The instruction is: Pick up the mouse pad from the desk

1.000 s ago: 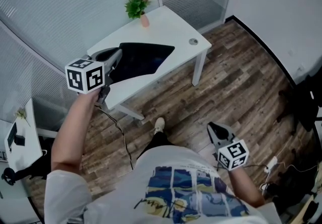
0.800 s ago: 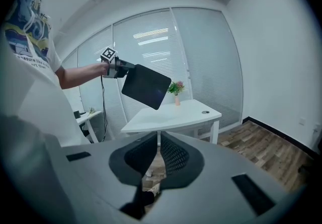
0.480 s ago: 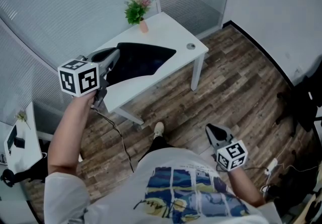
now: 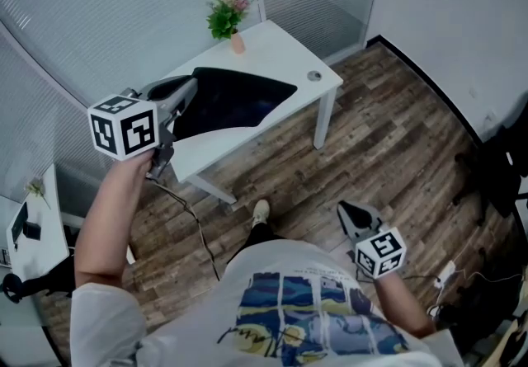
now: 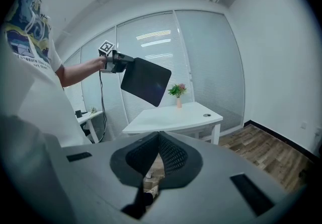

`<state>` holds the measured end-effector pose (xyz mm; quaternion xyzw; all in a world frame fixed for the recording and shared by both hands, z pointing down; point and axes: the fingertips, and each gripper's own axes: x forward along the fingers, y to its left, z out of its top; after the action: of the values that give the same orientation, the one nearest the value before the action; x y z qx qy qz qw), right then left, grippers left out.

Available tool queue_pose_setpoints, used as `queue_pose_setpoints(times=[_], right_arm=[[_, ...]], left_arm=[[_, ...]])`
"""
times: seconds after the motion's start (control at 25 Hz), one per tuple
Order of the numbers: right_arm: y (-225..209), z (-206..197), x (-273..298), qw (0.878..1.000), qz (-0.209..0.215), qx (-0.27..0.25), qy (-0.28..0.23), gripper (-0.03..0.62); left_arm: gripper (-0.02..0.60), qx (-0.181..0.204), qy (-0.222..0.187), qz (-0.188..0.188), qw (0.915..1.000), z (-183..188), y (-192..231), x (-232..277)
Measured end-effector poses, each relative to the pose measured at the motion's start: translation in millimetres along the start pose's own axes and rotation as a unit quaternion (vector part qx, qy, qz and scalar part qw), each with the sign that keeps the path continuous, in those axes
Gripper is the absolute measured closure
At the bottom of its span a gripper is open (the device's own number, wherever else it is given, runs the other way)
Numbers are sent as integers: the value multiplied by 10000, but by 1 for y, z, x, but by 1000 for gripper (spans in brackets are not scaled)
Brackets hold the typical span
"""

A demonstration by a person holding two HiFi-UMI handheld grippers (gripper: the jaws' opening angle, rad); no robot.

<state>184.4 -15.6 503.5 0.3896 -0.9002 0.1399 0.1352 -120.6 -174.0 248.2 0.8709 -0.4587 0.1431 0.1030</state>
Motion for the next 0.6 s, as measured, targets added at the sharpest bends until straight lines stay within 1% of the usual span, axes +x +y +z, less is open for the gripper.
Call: queue_pose_setpoints(times=[0.6], right_arm=[[4, 4, -3, 9998, 17, 46, -173, 592]], left_arm=[[557, 75, 2, -2, 10000, 10, -14, -10]])
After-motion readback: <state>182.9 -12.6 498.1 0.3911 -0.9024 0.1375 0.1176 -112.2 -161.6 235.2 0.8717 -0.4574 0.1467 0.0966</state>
